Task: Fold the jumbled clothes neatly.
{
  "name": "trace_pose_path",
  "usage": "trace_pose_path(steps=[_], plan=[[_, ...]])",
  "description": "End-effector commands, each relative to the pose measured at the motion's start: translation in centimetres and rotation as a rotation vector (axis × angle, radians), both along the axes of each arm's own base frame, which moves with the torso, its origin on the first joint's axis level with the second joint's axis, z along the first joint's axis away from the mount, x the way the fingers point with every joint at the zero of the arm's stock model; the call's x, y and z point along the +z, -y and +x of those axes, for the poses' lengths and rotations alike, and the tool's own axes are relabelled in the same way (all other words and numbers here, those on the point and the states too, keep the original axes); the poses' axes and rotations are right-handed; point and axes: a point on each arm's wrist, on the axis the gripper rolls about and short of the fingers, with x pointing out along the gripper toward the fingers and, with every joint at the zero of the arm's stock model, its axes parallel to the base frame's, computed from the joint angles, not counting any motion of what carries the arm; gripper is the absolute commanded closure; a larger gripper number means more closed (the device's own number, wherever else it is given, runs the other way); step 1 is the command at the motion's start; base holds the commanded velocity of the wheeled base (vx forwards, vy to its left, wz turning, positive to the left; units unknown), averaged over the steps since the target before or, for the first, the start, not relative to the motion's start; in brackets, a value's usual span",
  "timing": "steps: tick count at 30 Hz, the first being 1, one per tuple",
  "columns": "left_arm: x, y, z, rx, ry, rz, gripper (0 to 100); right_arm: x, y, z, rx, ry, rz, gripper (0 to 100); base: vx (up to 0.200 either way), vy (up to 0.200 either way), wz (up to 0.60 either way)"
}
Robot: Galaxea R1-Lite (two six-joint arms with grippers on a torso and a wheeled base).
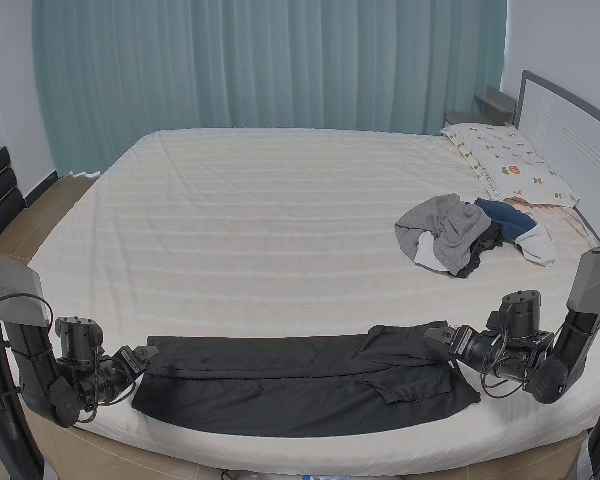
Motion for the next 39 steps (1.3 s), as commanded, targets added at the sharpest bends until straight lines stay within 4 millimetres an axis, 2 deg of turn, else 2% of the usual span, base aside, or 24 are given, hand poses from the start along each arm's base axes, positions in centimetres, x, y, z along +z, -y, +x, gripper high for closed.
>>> trace_pose_path(steps=[1, 11, 12, 19, 21, 27, 33, 39], plan=[[-0.5, 0.3, 0.1, -0.005, -0.018, 0.009, 0, 0.0, -0.7, -0.1, -0.019, -0.001, 0.016, 0, 0.0, 0.0, 0.0], [-1.8, 0.5, 2.4, 0.008, -0.003, 0.014, 0, -0.4, -1.4, -0.8, -0.006, -0.034, 0.007, 0, 0.0, 0.0, 0.0], [-1.8, 0.5, 2.4, 0.011, -0.003, 0.012, 100, -0.6, -1.6, -0.8, -0.013, -0.046, -0.006, 0, 0.0, 0.0, 0.0], [-1.5, 0.4, 2.5, 0.028, 0.014, 0.02, 100, -0.4, -2.9, -0.2, -0.051, -0.069, 0.006, 0, 0.0, 0.0, 0.0], [-0.8, 0.3, 2.6, 0.052, 0.042, -0.001, 100, -0.8, -4.2, 0.3, -0.051, -0.12, 0.028, 0, 0.0, 0.0, 0.0], [0.8, 0.4, 2.7, 0.07, 0.101, -0.022, 100, -1.1, -5.7, 1.0, -0.081, -0.165, 0.099, 0, 0.0, 0.0, 0.0], [0.9, 0.4, 2.7, 0.068, 0.104, -0.022, 100, -1.0, -6.0, 1.0, -0.076, -0.169, 0.103, 0, 0.0, 0.0, 0.0], [1.1, 0.4, 2.7, 0.069, 0.114, -0.024, 100, -2.2, -6.4, 1.6, -0.137, -0.193, 0.091, 0, 0.0, 0.0, 0.0]])
